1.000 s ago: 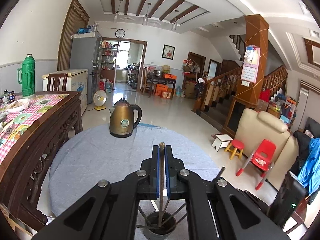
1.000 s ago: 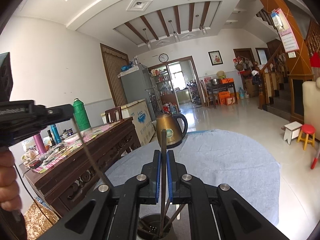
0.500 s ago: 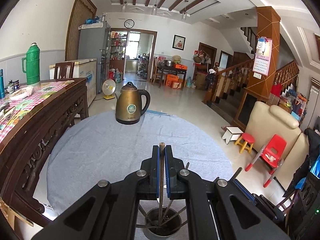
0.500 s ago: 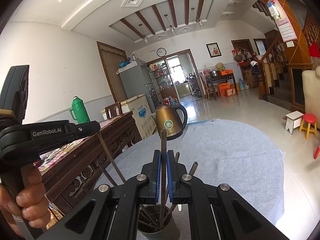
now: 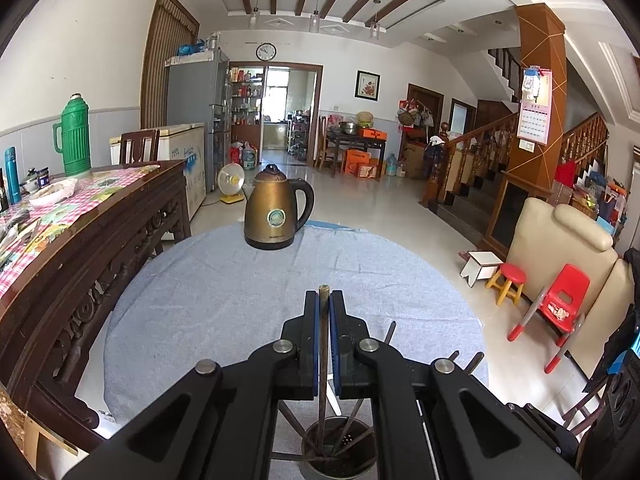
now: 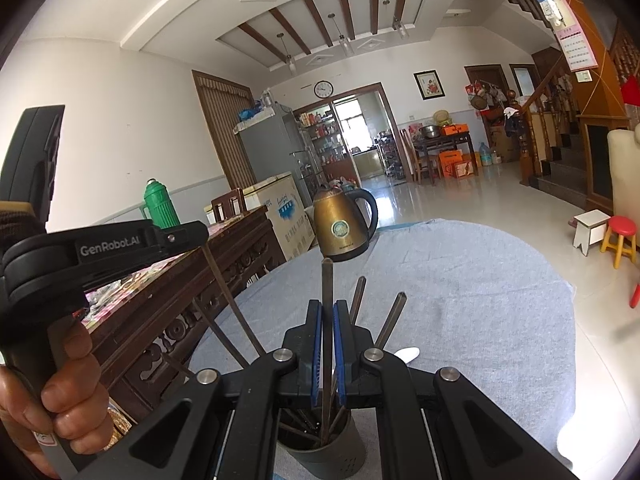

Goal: Organize utensils
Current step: 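Open both tools to drop the chopsticks into the holder cup, then move both open tools down to the two crossed white spoons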

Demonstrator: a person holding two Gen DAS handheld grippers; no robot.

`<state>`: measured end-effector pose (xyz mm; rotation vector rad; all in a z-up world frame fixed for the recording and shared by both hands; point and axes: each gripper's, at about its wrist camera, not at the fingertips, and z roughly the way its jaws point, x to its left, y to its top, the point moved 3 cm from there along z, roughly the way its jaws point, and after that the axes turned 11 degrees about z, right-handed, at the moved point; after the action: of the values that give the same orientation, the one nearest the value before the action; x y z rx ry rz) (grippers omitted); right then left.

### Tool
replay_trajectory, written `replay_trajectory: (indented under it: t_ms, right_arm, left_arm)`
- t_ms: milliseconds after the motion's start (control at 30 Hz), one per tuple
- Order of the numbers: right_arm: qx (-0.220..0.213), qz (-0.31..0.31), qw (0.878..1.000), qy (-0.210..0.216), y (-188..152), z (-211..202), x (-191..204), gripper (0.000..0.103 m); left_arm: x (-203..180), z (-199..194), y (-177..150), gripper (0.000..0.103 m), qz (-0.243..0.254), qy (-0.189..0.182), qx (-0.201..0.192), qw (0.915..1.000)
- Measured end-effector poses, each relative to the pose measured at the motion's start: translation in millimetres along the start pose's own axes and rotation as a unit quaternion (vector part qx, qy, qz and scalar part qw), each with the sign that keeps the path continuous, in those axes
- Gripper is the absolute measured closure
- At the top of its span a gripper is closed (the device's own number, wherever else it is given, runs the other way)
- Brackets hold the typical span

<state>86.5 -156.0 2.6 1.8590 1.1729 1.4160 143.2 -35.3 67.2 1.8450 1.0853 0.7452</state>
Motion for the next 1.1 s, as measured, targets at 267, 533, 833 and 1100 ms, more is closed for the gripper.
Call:
replay_trajectory:
  t_ms: [267, 533, 833, 1100]
  right_arm:
    - [0.022, 0.006, 1.000, 0.006, -5, 6, -1, 0.095]
    - [0.013, 0.058, 0.998, 0.019, 4, -4, -22, 0.073]
    - [-0.020, 0.111, 0.993, -0.014, 21, -17, -61, 0.073]
    - [-0.011, 0.132, 0.991, -0.030, 22, -20, -76, 0.073]
  left_arm:
    - [0, 11, -8, 0.097, 0.003, -0.009, 0.030, 0.9995]
    - [3, -12, -4, 0.063, 0.009, 0.005, 0.001, 0.9999]
    - [22, -48, -12, 0.041, 0.006, 0.066, -0.024, 0.9975]
    - [71, -75, -23, 0.032, -0.018, 0.160, -0.045, 0.9859]
